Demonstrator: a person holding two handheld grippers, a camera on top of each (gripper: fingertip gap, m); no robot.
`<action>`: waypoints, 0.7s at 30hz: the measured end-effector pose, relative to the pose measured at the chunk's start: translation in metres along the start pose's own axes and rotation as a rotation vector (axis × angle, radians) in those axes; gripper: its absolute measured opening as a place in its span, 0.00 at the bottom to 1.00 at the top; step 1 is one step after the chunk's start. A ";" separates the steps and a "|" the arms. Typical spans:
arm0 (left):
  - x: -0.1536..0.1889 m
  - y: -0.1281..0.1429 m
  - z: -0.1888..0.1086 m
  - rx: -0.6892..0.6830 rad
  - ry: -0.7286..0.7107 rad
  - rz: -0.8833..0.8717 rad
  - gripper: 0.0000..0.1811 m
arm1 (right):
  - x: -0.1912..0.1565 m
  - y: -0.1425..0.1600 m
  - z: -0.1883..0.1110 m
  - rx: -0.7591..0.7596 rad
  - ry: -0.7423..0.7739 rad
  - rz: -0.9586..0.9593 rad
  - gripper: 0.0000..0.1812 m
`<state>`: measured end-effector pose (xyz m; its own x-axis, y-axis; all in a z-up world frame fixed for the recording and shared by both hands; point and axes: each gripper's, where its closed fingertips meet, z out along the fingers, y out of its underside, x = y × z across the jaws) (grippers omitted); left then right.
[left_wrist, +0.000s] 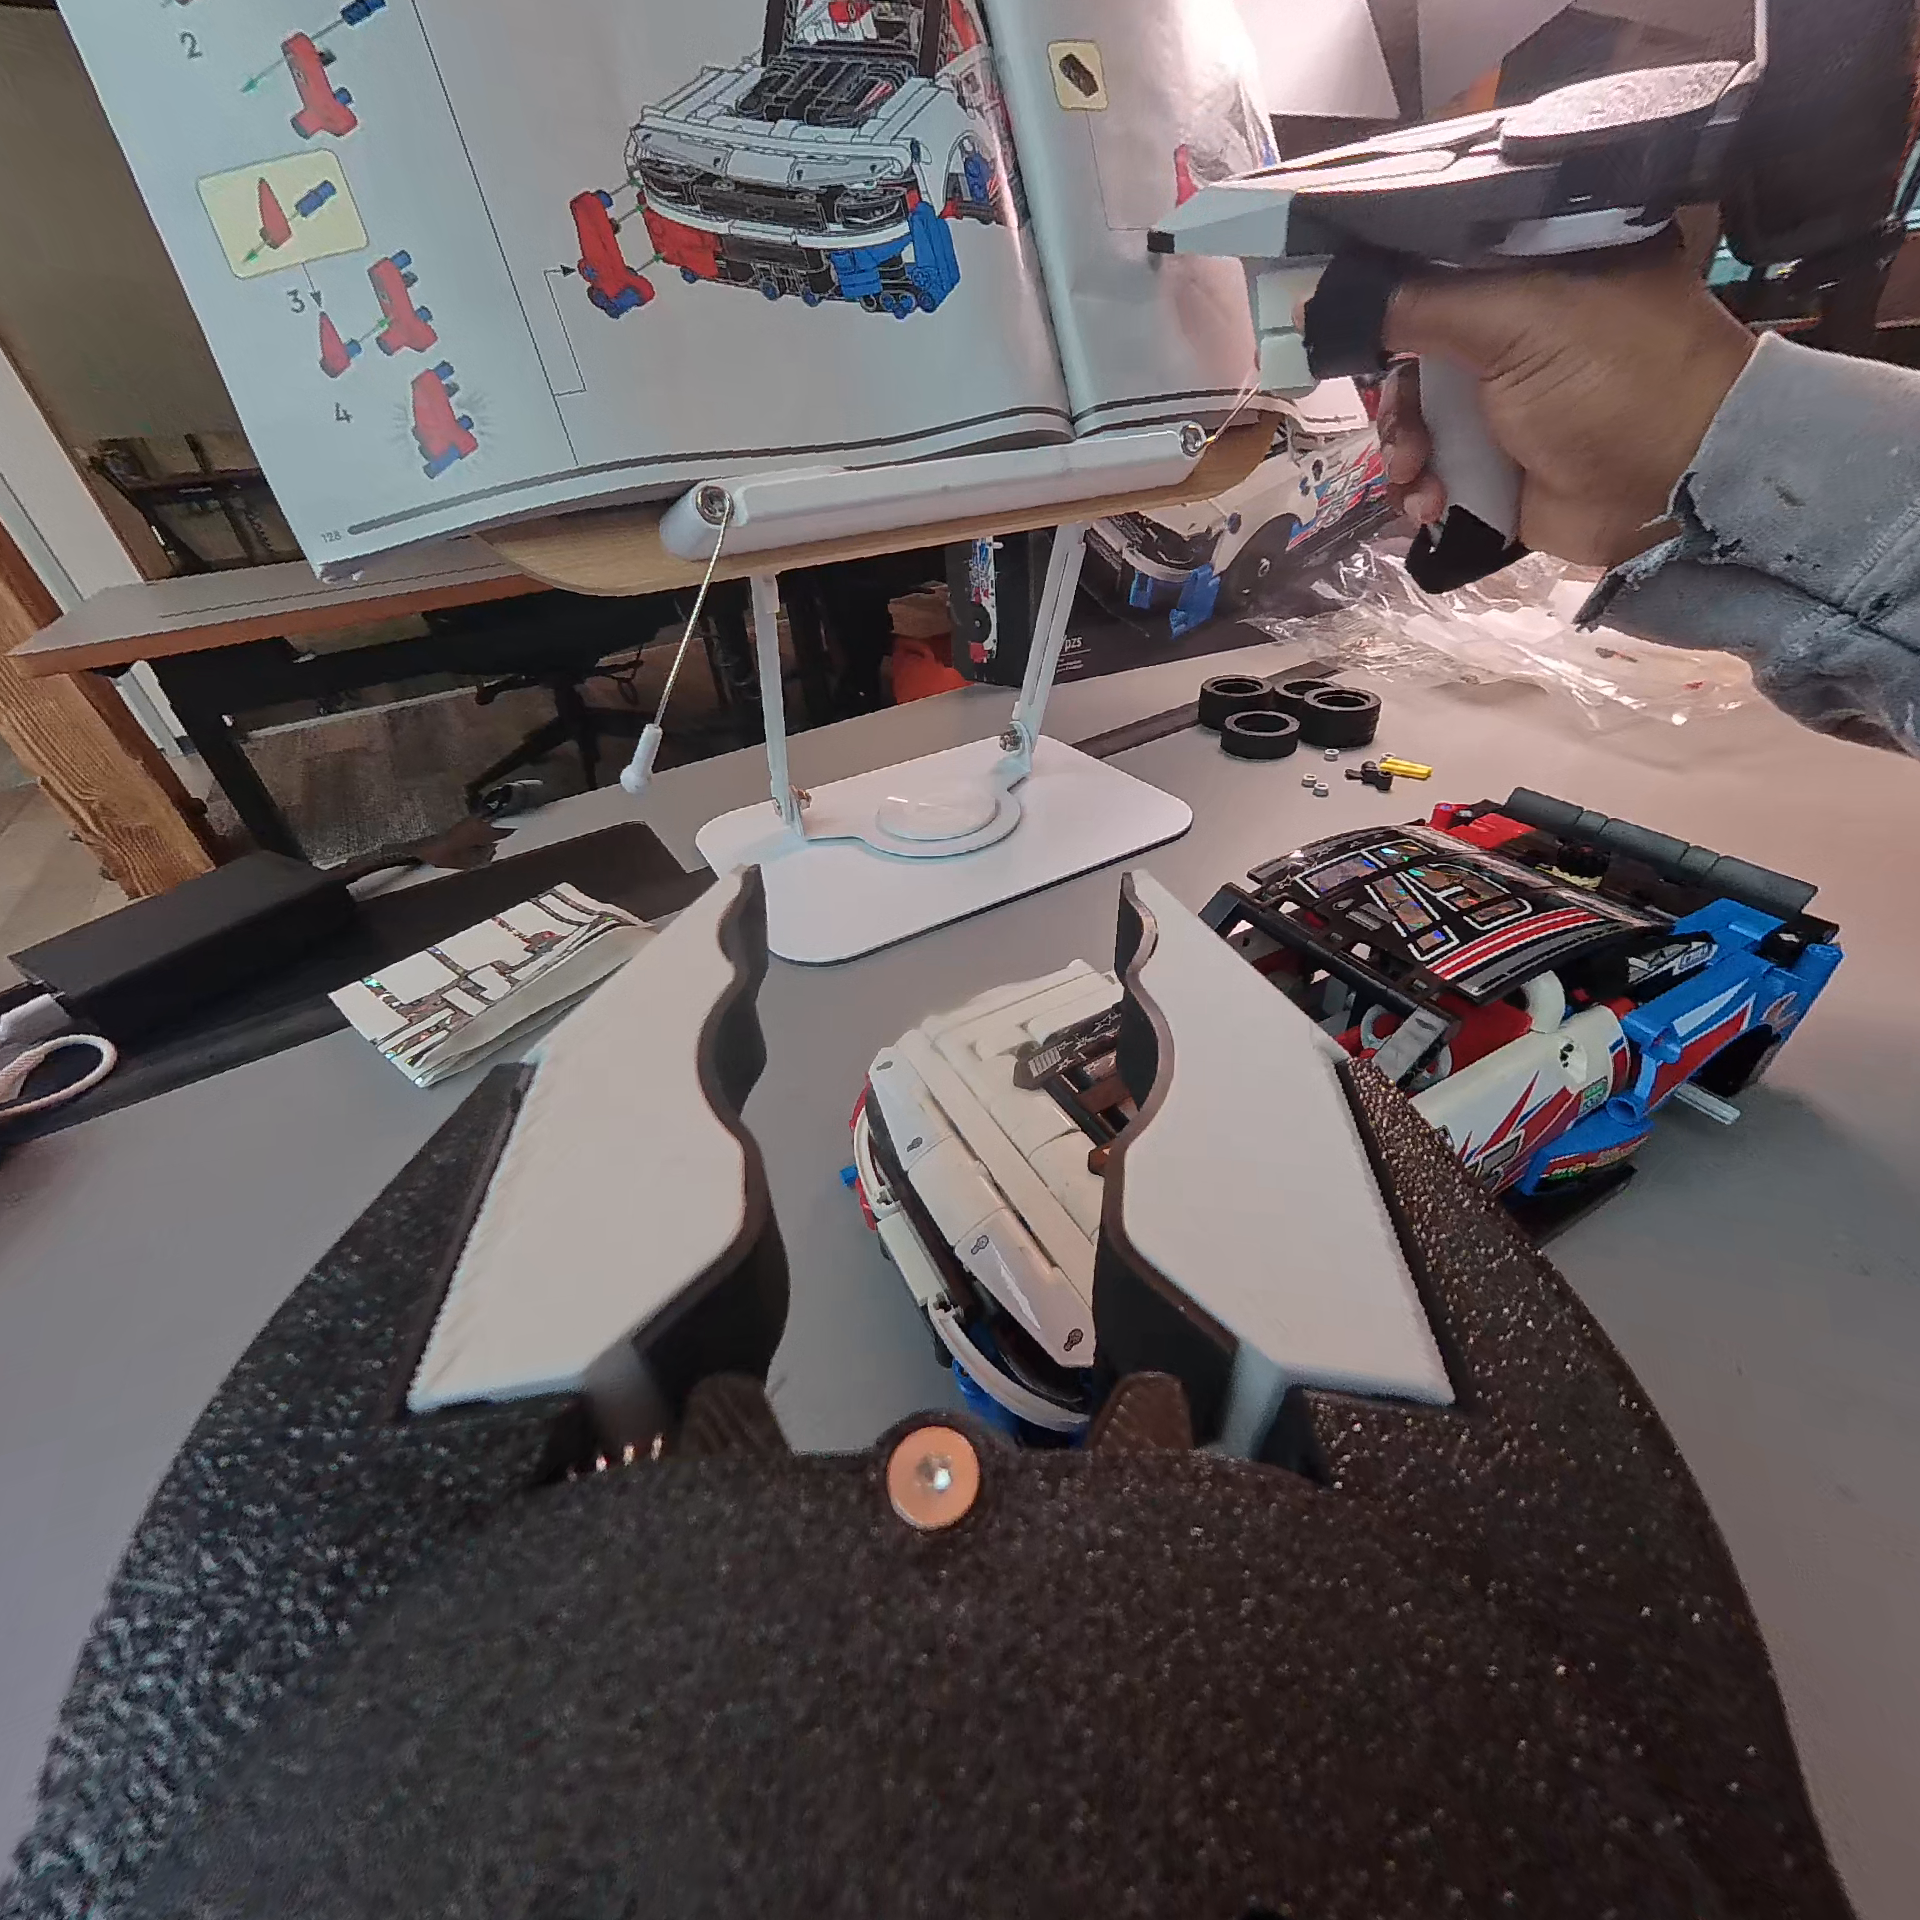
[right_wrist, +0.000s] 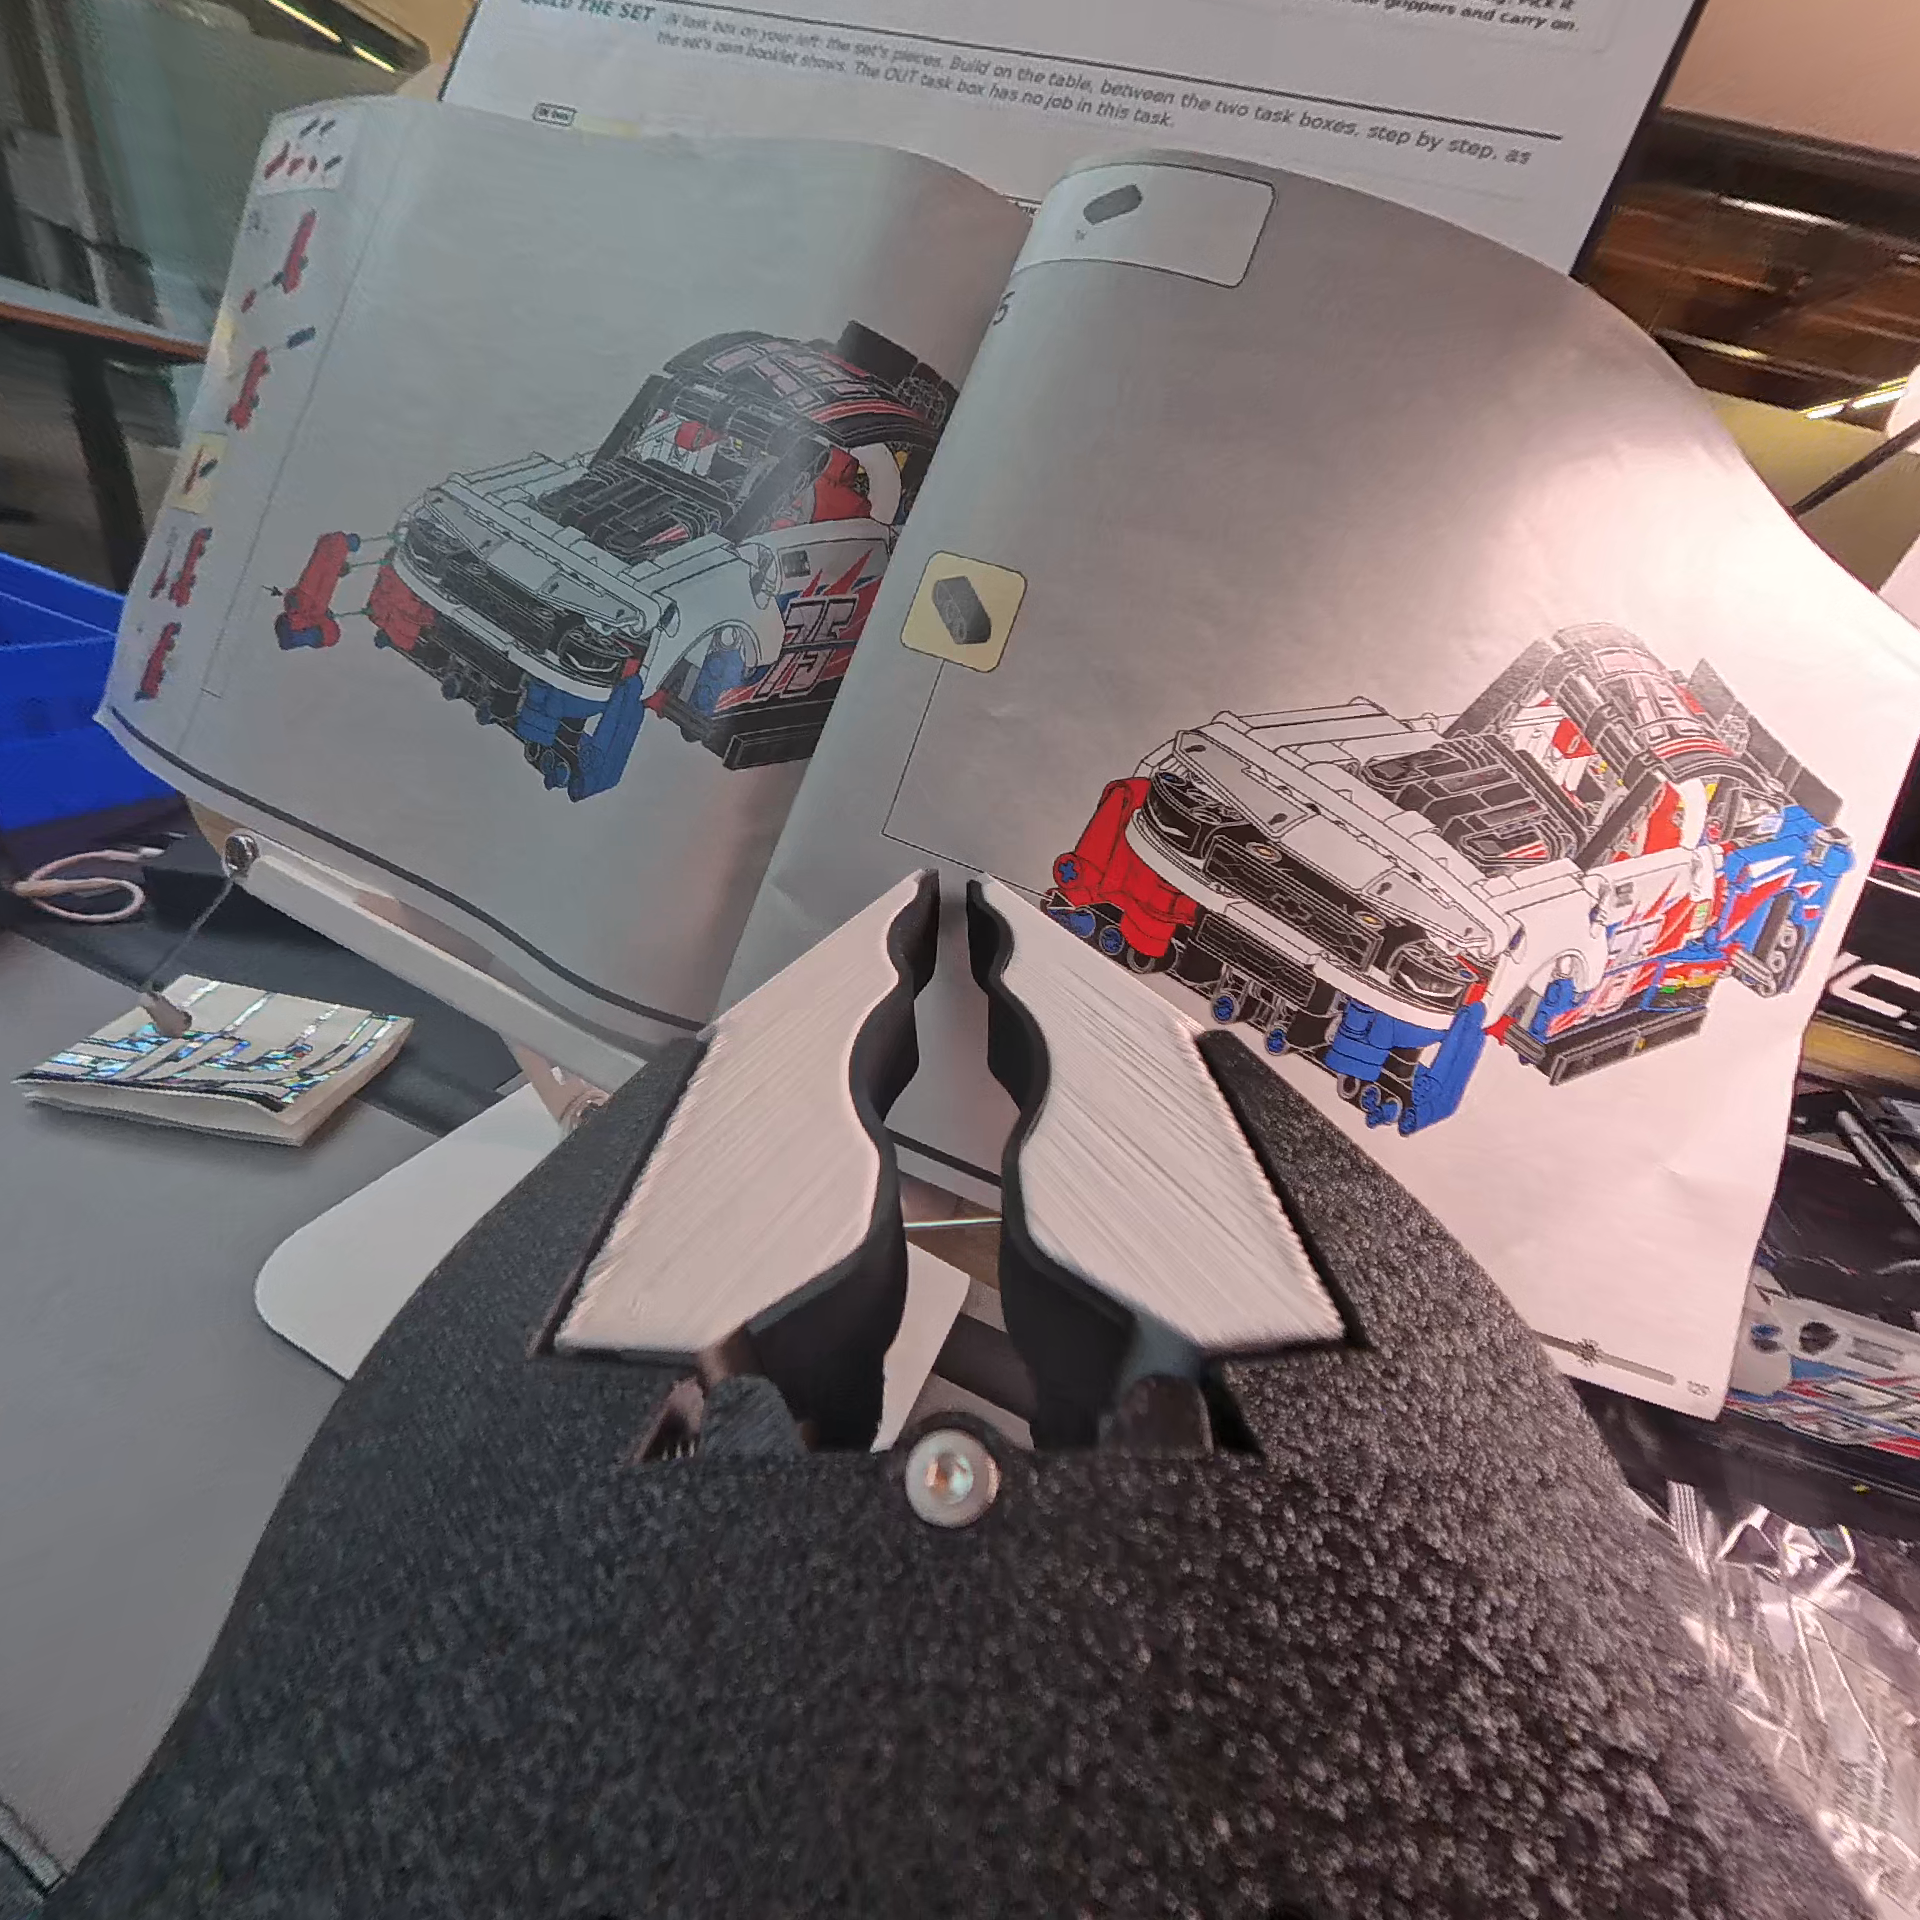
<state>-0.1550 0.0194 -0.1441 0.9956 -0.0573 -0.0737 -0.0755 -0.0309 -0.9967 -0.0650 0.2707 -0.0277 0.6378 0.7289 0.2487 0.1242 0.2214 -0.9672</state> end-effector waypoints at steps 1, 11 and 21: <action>0.000 0.000 0.000 -0.002 0.000 0.000 0.37 | 0.003 0.001 -0.001 -0.002 0.006 0.002 0.02; 0.001 0.002 0.001 -0.008 0.006 0.002 0.37 | 0.027 0.012 -0.010 -0.010 0.055 0.047 0.02; 0.000 0.002 0.001 -0.008 0.004 -0.002 0.36 | 0.025 0.012 -0.014 -0.009 0.042 0.049 0.03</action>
<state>-0.1551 0.0204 -0.1462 0.9956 -0.0609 -0.0713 -0.0738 -0.0392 -0.9965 -0.0374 0.2827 -0.0340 0.6747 0.7109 0.1987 0.0985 0.1801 -0.9787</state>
